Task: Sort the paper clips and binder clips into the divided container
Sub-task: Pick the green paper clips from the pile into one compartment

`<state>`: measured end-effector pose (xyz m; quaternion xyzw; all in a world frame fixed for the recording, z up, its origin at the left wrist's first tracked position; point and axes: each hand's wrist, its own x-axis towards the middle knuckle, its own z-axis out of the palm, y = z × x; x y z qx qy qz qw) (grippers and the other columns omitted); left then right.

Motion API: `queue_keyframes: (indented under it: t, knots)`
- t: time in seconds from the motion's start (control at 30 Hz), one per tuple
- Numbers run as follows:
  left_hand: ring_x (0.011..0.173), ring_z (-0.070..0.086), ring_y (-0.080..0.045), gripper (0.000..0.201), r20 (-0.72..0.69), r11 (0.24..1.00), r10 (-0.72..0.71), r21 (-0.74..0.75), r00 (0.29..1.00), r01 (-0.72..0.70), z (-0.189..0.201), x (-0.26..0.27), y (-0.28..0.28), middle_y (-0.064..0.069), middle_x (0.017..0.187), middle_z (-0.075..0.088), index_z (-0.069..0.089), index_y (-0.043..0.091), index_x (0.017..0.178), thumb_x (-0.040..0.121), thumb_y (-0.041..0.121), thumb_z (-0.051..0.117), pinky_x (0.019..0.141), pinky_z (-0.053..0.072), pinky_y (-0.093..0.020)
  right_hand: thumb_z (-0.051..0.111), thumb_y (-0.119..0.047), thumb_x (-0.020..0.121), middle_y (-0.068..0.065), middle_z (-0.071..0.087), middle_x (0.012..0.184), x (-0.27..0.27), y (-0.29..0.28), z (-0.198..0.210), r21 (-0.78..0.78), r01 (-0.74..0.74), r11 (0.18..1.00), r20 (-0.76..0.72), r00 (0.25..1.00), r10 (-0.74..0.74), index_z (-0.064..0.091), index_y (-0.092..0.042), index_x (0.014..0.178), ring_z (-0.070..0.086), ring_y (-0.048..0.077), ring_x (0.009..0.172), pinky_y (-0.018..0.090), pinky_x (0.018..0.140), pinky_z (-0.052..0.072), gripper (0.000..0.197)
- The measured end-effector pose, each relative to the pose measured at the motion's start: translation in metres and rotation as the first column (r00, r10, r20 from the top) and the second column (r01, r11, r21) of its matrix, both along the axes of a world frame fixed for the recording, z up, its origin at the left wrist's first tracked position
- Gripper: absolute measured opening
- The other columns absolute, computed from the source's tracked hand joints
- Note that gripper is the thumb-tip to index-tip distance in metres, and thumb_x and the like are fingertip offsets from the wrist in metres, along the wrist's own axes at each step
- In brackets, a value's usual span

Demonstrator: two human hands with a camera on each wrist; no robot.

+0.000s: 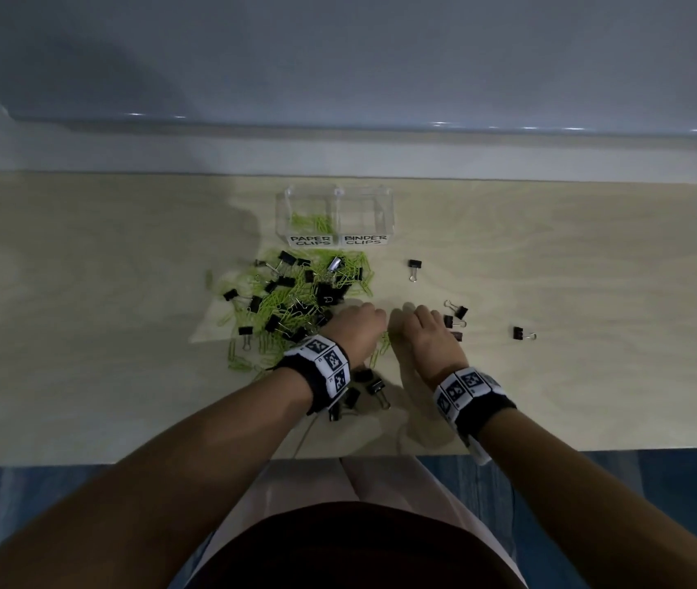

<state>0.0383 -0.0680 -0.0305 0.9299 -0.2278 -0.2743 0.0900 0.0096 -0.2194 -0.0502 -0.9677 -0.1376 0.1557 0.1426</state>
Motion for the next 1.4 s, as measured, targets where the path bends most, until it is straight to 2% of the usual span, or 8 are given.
queue_keyframes:
  t: [0.17, 0.4, 0.57, 0.67, 0.8, 0.97, 1.17, 1.4]
  knots:
    - [0.086, 0.061, -0.027, 0.011, -0.086, 0.947, 0.217, -0.224, 0.972, -0.231, 0.008, 0.005, 0.027, -0.011, 0.097, 0.061, 0.057, 0.004, 0.095, 0.084, 0.007, 0.056, 0.073, 0.052, -0.036, 0.054, 0.009, 0.074, 0.020, 0.059, 0.089, 0.028, 0.008, 0.013, 0.095, 0.098, 0.991, -0.172, 0.982, -0.081, 0.058, 0.002, 0.087, 0.058, 0.035, 0.081, 0.032, 0.066, 0.041, 0.015]
    - [0.072, 0.056, -0.004, 0.010, -0.173, 0.606, 0.618, -0.517, 0.767, -0.604, 0.037, 0.050, 0.075, 0.003, 0.086, 0.062, 0.063, 0.009, 0.092, 0.082, 0.009, 0.066, 0.063, 0.042, -0.010, 0.054, 0.004, 0.084, 0.004, 0.063, 0.080, 0.110, 0.056, 0.051, 0.281, 0.291, 0.914, -0.190, 0.951, -0.245, 0.060, -0.013, 0.077, 0.060, 0.019, 0.077, 0.026, 0.069, 0.048, 0.019]
    - [0.075, 0.062, -0.015, 0.011, -0.078, 0.436, 0.808, -0.588, 0.584, -0.682, 0.046, 0.106, 0.098, -0.005, 0.086, 0.068, 0.066, 0.005, 0.090, 0.079, 0.004, 0.065, 0.068, 0.052, -0.020, 0.058, -0.008, 0.088, 0.003, 0.068, 0.093, 0.159, 0.106, 0.068, 0.265, 0.203, 0.943, -0.101, 0.978, -0.182, 0.065, -0.015, 0.087, 0.063, 0.018, 0.089, 0.032, 0.090, 0.050, 0.010]
    - [0.083, 0.062, -0.016, 0.017, -0.010, 0.508, 0.794, -0.539, 0.608, -0.672, 0.039, 0.122, 0.101, -0.008, 0.096, 0.068, 0.066, 0.007, 0.097, 0.080, 0.007, 0.065, 0.075, 0.049, -0.022, 0.059, -0.004, 0.087, 0.007, 0.064, 0.111, 0.163, 0.114, 0.068, 0.207, 0.141, 0.968, -0.068, 0.989, -0.129, 0.064, -0.014, 0.107, 0.062, 0.019, 0.094, 0.033, 0.088, 0.053, 0.024]
    - [0.102, 0.056, -0.020, 0.024, 0.235, 0.751, 0.604, -0.487, 0.761, -0.446, 0.036, 0.103, 0.098, -0.008, 0.114, 0.059, 0.062, 0.007, 0.111, 0.087, 0.008, 0.058, 0.093, 0.047, -0.032, 0.055, 0.007, 0.082, 0.011, 0.065, 0.104, 0.131, 0.091, 0.062, 0.281, -0.004, 0.960, 0.195, 0.979, -0.053, 0.067, -0.006, 0.101, 0.063, 0.024, 0.088, 0.028, 0.083, 0.052, 0.026]
    - [0.109, 0.055, -0.025, 0.032, 0.208, 0.935, 0.221, -0.325, 0.953, -0.146, 0.005, 0.059, 0.076, -0.010, 0.119, 0.060, 0.060, 0.008, 0.119, 0.089, -0.002, 0.051, 0.095, 0.045, -0.032, 0.049, 0.003, 0.082, 0.013, 0.063, 0.086, 0.086, 0.056, 0.018, 0.219, 0.098, 0.971, 0.049, 0.993, -0.111, 0.069, -0.003, 0.087, 0.060, 0.029, 0.074, 0.033, 0.069, 0.052, 0.022]
    - [0.115, 0.051, -0.028, 0.049, 0.175, 0.947, 0.238, -0.259, 0.955, -0.188, -0.005, 0.062, 0.071, -0.012, 0.128, 0.055, 0.052, 0.008, 0.129, 0.084, -0.010, 0.048, 0.101, 0.043, -0.038, 0.058, -0.007, 0.079, 0.003, 0.050, 0.091, 0.088, 0.068, 0.017, 0.176, 0.136, 0.975, -0.018, 0.991, -0.135, 0.066, -0.008, 0.098, 0.047, 0.018, 0.071, 0.024, 0.067, 0.039, 0.021]
    - [0.110, 0.053, -0.023, 0.039, 0.039, 0.880, 0.375, -0.330, 0.926, -0.342, -0.005, 0.059, 0.079, -0.008, 0.122, 0.055, 0.056, 0.009, 0.120, 0.083, 0.002, 0.063, 0.092, 0.043, -0.029, 0.062, -0.010, 0.077, 0.007, 0.052, 0.100, 0.083, 0.065, 0.008, 0.190, 0.190, 0.963, -0.032, 0.982, -0.187, 0.062, -0.008, 0.093, 0.052, 0.024, 0.082, 0.031, 0.071, 0.046, 0.016]
